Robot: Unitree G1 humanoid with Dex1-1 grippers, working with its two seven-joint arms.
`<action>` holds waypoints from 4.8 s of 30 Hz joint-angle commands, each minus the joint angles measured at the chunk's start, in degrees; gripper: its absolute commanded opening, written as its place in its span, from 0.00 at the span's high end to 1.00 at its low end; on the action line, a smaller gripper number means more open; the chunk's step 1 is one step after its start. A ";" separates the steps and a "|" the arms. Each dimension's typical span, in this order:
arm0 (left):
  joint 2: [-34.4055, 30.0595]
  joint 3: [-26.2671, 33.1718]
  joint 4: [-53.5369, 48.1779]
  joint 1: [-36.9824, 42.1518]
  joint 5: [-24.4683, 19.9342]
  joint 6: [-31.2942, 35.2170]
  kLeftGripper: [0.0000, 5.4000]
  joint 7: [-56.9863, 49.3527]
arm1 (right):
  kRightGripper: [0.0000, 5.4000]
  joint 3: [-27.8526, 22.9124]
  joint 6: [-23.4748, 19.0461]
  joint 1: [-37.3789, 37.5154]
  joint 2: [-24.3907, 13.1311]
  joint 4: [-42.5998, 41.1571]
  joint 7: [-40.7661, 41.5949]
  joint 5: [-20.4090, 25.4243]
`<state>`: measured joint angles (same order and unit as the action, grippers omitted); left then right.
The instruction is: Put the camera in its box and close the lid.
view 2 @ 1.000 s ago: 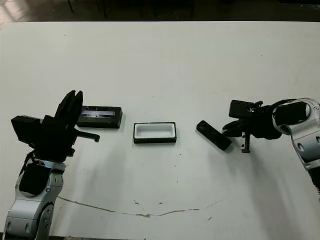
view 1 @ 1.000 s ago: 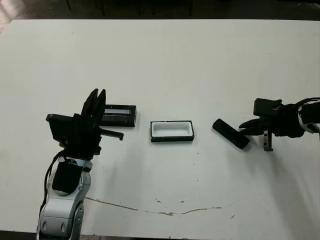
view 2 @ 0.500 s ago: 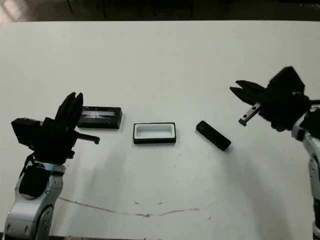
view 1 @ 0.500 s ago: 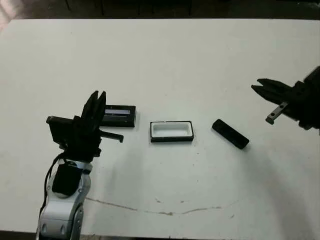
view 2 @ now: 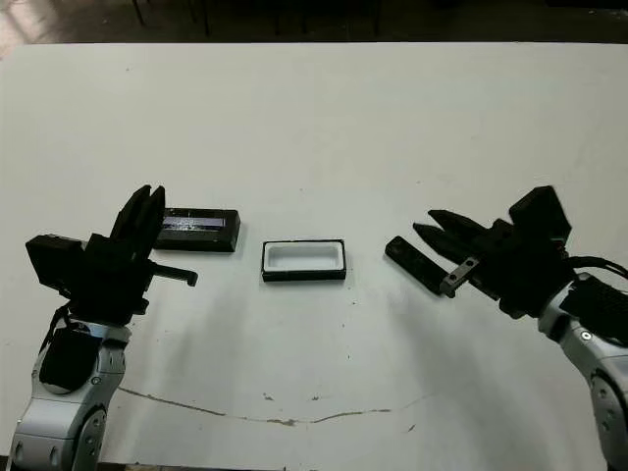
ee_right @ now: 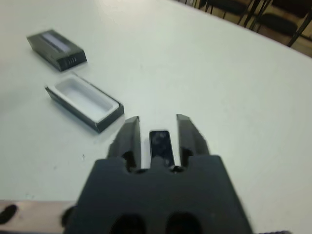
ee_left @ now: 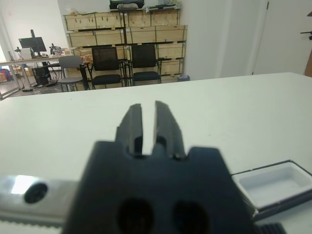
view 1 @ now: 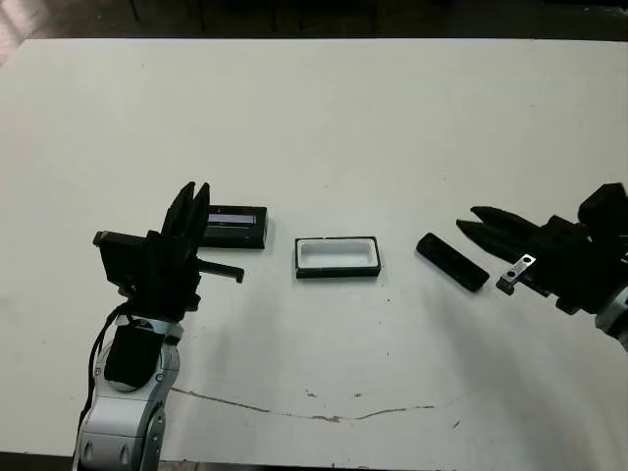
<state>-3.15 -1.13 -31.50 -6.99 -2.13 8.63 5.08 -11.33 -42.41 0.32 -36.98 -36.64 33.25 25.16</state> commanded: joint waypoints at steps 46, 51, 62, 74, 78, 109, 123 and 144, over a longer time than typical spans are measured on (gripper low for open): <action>-1.00 0.06 0.40 -1.12 -0.36 0.92 1.00 0.55 | 0.00 4.98 -5.88 -0.39 -1.97 13.77 0.93 6.51; -0.95 0.21 -0.08 -1.34 -0.77 1.41 1.00 0.70 | 0.00 5.21 -5.59 0.03 -1.81 15.04 1.24 5.95; -1.07 0.30 0.05 -1.32 -0.73 1.26 1.00 0.89 | 0.00 5.18 -5.33 0.87 -0.92 15.22 0.20 4.98; -0.67 -0.12 -0.29 -1.39 -0.26 1.74 1.00 0.48 | 0.27 5.23 -3.96 2.97 1.19 12.36 -3.15 3.07; -0.67 -0.25 -0.29 -1.45 0.05 1.59 1.00 0.30 | 0.43 5.33 -4.33 3.18 1.79 11.16 -4.88 1.92; -0.61 -0.10 -0.03 -1.42 -0.37 1.65 1.00 0.48 | 0.99 -0.42 1.84 -3.13 1.73 13.77 1.13 5.28; -0.43 -0.41 -0.22 -1.40 -0.36 1.67 1.00 0.29 | 0.99 6.33 3.84 -27.60 -3.45 23.22 17.85 7.98; -0.51 -0.38 -0.23 -1.77 0.23 1.07 1.00 0.19 | 0.99 27.78 6.61 -45.08 -3.02 35.52 35.24 -5.88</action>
<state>-3.20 -1.53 -32.09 -7.67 -2.01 9.13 5.31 15.63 -36.90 -45.02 -40.37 -1.66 68.04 20.10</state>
